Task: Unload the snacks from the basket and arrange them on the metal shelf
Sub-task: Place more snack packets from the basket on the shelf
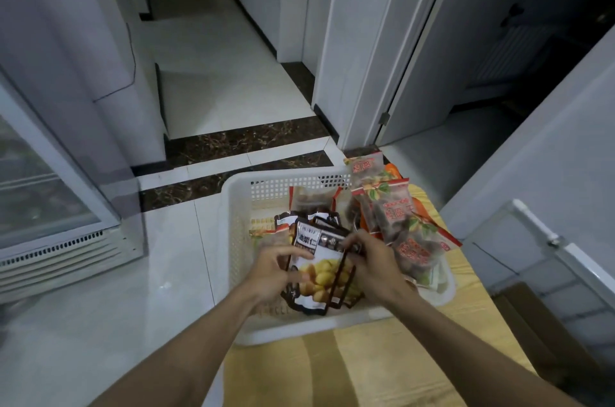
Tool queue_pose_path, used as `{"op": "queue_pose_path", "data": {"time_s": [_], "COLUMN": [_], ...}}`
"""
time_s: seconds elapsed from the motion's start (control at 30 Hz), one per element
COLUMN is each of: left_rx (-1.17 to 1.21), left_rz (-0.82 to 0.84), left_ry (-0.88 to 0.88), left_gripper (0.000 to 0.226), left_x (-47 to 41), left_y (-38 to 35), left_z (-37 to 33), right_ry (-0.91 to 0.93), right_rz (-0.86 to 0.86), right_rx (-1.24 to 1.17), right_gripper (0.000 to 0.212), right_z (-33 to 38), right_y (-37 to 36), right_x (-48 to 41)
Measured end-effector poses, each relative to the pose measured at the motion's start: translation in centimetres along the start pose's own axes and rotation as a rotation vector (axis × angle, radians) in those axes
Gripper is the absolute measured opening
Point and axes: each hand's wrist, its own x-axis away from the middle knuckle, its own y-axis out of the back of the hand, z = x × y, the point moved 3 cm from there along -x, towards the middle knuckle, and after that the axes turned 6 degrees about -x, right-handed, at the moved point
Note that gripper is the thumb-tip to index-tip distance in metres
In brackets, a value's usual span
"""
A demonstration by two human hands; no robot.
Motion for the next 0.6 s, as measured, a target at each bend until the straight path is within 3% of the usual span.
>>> {"op": "queue_pose_path", "data": {"time_s": [0.2,0.33,0.47,0.6], "left_rx": [0.199,0.257,0.274,0.301], "left_rz": [-0.093,-0.125,-0.12,-0.093], "left_ry": [-0.118,-0.162,-0.208,-0.243], "left_gripper": [0.032,0.023,0.025,0.027], "left_x": [2.5,5.5,8.7,11.5], "left_y": [2.5,3.6,3.1,1.7], "left_z": [-4.1,-6.8,-9.6,-11.5], "right_ry": [0.056,0.069,-0.003,-0.01], "right_rz": [-0.185,-0.187,-0.167,-0.219], "right_rx": [-0.229,-0.306,-0.455,-0.438], "right_gripper": [0.024,0.037,0.033,0.03], "right_z": [3.6,5.5,7.3,7.9], "right_y": [4.6,7.4,9.5,11.9], "right_x": [-0.7,1.0,4.1,8.1]}}
